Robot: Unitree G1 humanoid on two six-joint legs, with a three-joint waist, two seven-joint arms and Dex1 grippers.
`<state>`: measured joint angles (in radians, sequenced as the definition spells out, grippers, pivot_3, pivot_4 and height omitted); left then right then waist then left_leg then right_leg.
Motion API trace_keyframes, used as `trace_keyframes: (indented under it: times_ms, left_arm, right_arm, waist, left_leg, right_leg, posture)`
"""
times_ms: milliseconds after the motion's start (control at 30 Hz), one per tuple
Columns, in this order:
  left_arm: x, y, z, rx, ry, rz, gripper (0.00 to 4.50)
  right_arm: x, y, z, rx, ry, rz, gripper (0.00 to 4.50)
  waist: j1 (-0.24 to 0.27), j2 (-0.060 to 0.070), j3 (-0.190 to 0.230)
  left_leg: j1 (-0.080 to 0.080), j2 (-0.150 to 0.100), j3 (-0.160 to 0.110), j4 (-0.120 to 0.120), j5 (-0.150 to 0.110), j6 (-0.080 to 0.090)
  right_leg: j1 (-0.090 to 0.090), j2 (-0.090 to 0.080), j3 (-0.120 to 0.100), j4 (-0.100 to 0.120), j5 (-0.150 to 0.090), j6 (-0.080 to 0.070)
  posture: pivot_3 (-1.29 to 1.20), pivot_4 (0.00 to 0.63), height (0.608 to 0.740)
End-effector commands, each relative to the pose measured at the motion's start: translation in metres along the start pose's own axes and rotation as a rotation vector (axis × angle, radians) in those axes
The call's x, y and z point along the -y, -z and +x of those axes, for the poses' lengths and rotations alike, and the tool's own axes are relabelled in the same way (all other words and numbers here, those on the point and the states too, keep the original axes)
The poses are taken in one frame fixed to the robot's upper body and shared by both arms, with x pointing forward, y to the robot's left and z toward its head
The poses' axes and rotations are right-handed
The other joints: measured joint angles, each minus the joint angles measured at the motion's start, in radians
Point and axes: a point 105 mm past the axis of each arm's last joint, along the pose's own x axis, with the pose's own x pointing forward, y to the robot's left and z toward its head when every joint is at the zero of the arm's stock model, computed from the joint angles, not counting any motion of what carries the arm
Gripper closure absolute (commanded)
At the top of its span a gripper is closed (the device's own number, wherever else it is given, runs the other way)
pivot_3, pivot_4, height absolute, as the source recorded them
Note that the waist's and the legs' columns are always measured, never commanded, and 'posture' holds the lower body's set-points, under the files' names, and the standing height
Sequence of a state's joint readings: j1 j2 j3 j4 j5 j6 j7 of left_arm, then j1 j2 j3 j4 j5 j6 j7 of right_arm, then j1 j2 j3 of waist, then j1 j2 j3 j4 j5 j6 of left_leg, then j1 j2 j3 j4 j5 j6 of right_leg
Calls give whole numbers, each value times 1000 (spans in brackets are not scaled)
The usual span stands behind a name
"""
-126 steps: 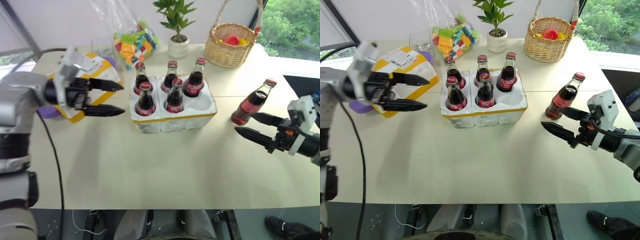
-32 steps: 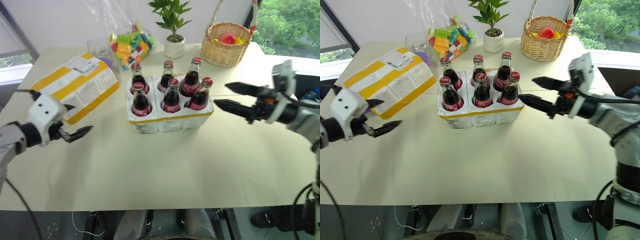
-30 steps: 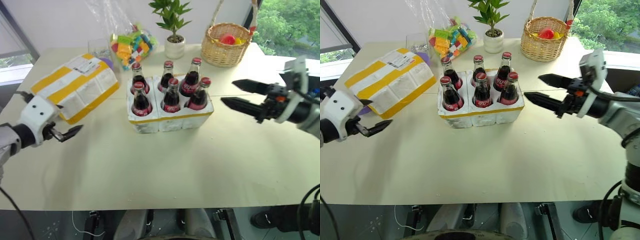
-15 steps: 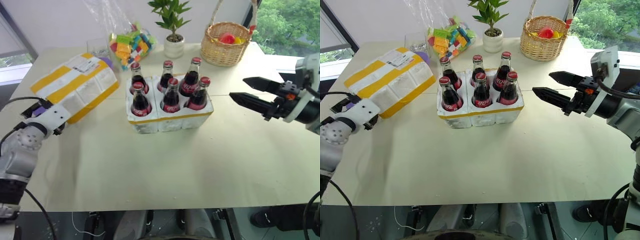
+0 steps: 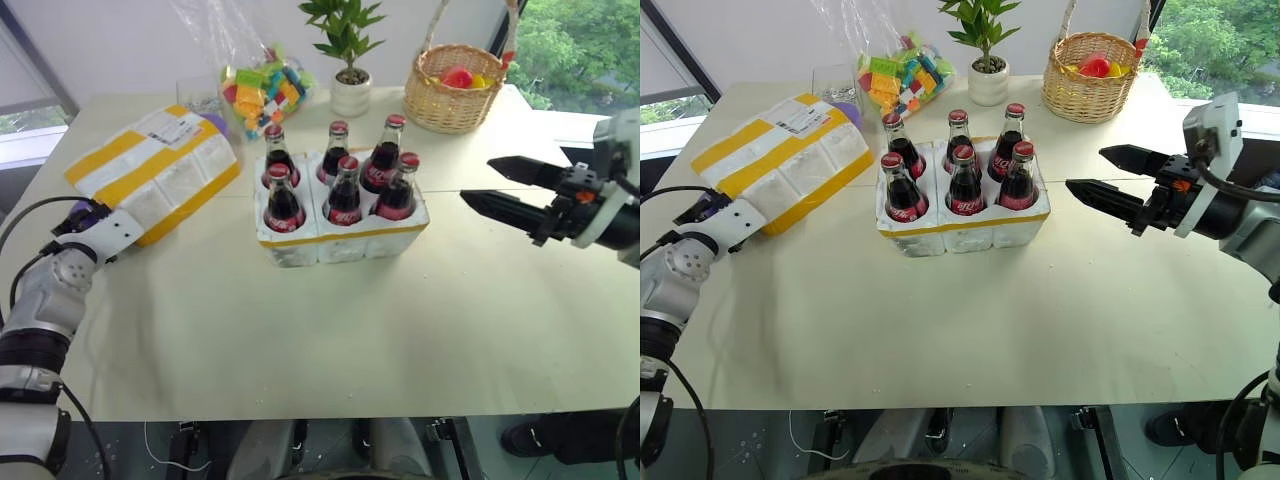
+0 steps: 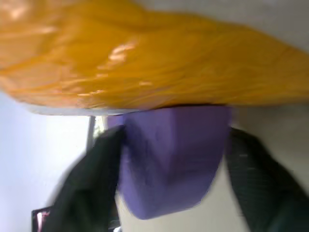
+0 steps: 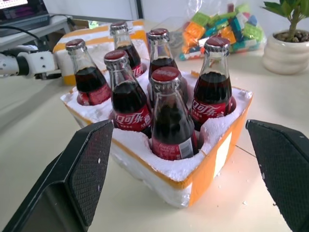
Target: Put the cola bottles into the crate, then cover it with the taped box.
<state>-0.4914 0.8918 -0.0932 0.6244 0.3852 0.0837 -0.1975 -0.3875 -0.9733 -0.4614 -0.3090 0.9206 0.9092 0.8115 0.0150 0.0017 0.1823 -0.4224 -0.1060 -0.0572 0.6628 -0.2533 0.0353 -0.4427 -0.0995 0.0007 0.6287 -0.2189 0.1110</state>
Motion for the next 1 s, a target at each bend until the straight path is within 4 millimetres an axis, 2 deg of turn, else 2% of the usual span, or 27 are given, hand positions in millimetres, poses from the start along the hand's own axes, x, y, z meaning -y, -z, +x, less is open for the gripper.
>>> trace_keyframes:
  times_ms: [33,67,133,267,400,567,700,733,867,1000]
  left_arm:
    - [-6,1,1,-4,-21,1,3366]
    - [-9,1,1,-6,-34,1,3705]
    - [-17,0,0,1,-62,-5,3705]
    - [-56,-23,-4,114,-140,-27,3705]
    - [-104,-68,-17,317,-158,-127,3705]
    - [-134,-121,-46,507,-113,-47,3705]
    - [-131,-170,-81,651,-32,32,3705]
    - [-129,-177,-88,668,-15,51,3705]
    - [-112,-195,-117,697,63,152,3705]
    - [-112,-208,-134,728,63,152,3705]
  right_arm:
    - [-6,-14,-8,24,-20,-57,0]
    - [-6,-14,-9,17,-26,-54,0]
    - [-8,-14,-11,7,-46,-43,0]
    - [-15,-16,-14,-17,-85,-79,0]
    - [-12,-12,-15,-43,-81,-87,0]
    - [-9,-10,-13,-45,-82,-85,0]
    - [-9,-4,-8,-46,-90,-89,0]
    - [-9,-3,-7,-46,-91,-89,0]
    - [-8,0,-3,-44,-93,-84,0]
    - [-6,1,0,-29,-89,-67,0]
  waist:
    - [1,0,0]
    - [1,0,0]
    - [0,0,0]
    - [1,0,0]
    - [4,-4,0]
    - [-2,-4,0]
    - [-3,-4,0]
    - [-3,-4,0]
    - [-4,-4,0]
    - [-3,-4,0]
  left_leg:
    - [0,0,0,0,0,0]
    - [0,0,0,0,0,0]
    - [0,0,0,0,0,0]
    - [0,0,0,1,0,0]
    - [-3,0,-1,3,0,0]
    - [-3,-1,0,3,-1,2]
    - [-3,-1,0,3,-1,2]
    - [-3,-1,0,3,-1,2]
    - [-3,-1,1,3,-1,2]
    - [-3,0,1,3,-1,2]
  right_leg:
    - [0,0,0,0,0,0]
    - [0,0,0,0,0,0]
    - [0,0,0,0,0,0]
    - [0,0,0,0,0,0]
    - [-1,0,-1,0,0,0]
    - [-1,-2,-1,0,0,0]
    - [-1,-1,-1,0,0,0]
    - [-1,-1,-1,0,0,0]
    - [-1,-1,-1,0,0,0]
    - [-1,0,-1,0,0,0]
  posture:
    - [0,150,732]
    - [0,150,732]
    - [0,150,732]
    - [0,150,732]
    - [0,150,732]
    - [0,150,732]
    - [0,150,732]
    - [0,150,732]
    - [0,150,732]
    - [0,150,732]
